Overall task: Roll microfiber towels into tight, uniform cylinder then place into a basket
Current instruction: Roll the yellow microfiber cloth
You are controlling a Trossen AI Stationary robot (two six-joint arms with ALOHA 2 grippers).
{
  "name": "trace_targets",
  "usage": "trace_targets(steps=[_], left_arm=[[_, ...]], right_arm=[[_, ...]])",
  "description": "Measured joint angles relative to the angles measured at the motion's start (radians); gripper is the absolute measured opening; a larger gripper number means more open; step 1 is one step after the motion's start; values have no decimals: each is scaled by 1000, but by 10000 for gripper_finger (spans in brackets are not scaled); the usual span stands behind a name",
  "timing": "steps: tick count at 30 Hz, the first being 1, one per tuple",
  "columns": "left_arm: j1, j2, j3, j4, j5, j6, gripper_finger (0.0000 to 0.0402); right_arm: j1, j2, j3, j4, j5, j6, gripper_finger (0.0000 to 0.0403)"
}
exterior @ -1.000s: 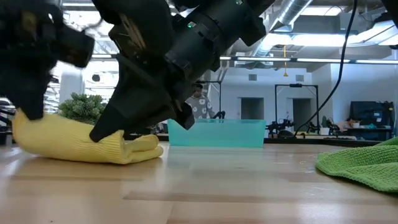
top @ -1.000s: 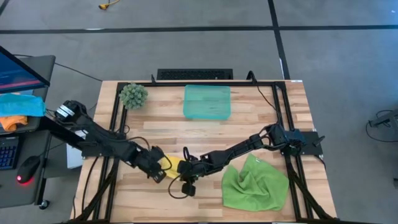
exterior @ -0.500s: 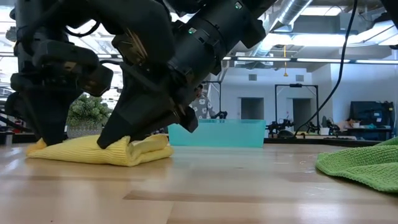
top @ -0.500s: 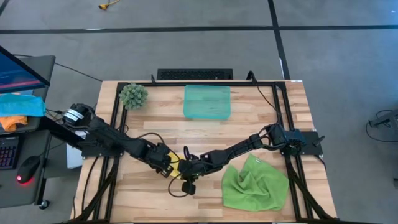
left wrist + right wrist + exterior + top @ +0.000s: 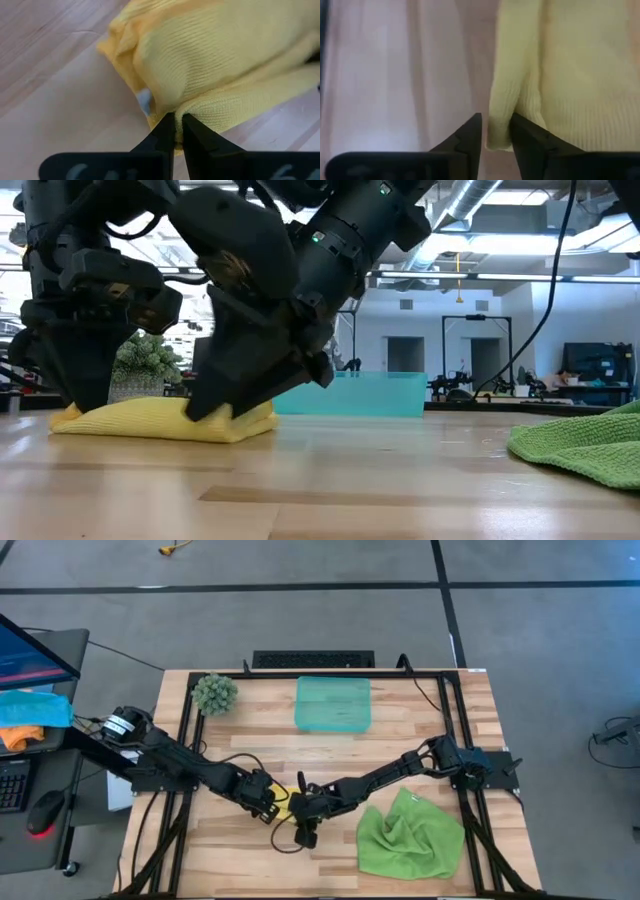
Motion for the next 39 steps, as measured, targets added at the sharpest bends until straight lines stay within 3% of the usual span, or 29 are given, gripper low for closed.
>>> trace_targets(steps=[6, 12, 22, 30, 39], left_arm=[[-1, 0, -1, 8, -8, 15, 12], [-1, 0, -2, 9, -8, 17, 12], [0, 0, -2, 16, -6, 17, 12], [0, 0, -2, 16, -3, 25, 12], [0, 0, -3, 17, -2, 36, 12]], right_arm=[[12, -38, 0, -83, 27, -25, 129], [60, -96, 0, -127, 158, -172, 119], [124, -33, -1, 153, 211, -569, 118], [67, -12, 0, 121, 306, -485, 118], [59, -12, 0, 128, 244, -489, 118]])
